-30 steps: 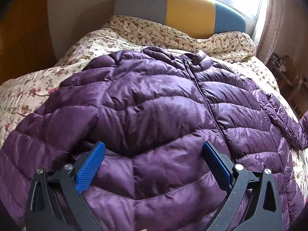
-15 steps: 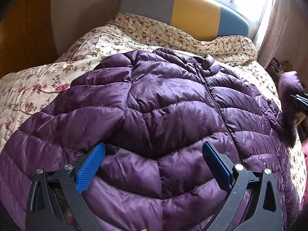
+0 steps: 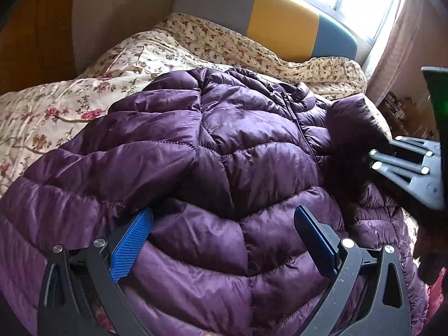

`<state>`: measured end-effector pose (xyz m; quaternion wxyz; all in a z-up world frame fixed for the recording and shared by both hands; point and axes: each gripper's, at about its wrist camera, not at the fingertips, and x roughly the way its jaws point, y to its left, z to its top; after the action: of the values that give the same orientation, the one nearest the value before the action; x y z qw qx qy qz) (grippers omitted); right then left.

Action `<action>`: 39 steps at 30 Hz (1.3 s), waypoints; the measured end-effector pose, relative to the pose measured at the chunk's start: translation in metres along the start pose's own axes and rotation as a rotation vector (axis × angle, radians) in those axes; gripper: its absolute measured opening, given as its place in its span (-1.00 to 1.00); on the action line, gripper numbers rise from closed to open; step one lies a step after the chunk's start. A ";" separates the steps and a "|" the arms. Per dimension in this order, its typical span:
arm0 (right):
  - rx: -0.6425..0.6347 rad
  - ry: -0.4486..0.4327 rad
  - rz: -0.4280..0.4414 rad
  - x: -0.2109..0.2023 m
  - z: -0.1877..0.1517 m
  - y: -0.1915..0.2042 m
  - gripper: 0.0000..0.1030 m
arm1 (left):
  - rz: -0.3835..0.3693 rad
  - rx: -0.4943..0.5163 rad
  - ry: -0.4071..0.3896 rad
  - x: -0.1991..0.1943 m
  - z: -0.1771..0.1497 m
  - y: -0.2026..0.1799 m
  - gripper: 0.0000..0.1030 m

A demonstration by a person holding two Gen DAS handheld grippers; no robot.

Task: Fold large clothes
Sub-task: 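Fold the held sleeve across the jacket body with the right gripper, then release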

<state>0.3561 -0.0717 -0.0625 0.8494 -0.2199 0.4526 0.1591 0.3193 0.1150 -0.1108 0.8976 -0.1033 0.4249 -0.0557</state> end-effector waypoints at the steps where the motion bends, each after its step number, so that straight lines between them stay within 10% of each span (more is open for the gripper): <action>1: -0.010 0.001 -0.005 0.000 -0.001 0.004 -0.73 | 0.000 -0.003 -0.002 -0.001 0.000 0.001 0.94; 3: -0.024 -0.003 -0.016 -0.002 -0.006 0.010 0.01 | 0.004 0.001 -0.010 -0.004 0.000 -0.001 0.94; 15: -0.055 -0.078 -0.090 -0.057 -0.040 -0.012 0.69 | -0.081 -0.002 -0.028 -0.021 0.013 -0.021 0.86; 23: 0.163 -0.058 -0.135 -0.069 -0.077 -0.092 0.78 | -0.145 -0.006 0.026 0.003 0.030 -0.059 0.85; 31: 0.433 -0.017 -0.177 -0.040 -0.101 -0.159 0.77 | -0.132 -0.003 0.101 0.039 0.027 -0.066 -0.70; 39: 0.495 0.000 -0.112 -0.005 -0.095 -0.161 0.69 | -0.109 -0.005 0.047 0.021 0.023 -0.043 -0.75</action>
<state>0.3621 -0.2585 -0.0685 0.8849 -0.0303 0.4649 -0.0040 0.3497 0.0721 -0.1027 0.8827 -0.1272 0.4399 -0.1058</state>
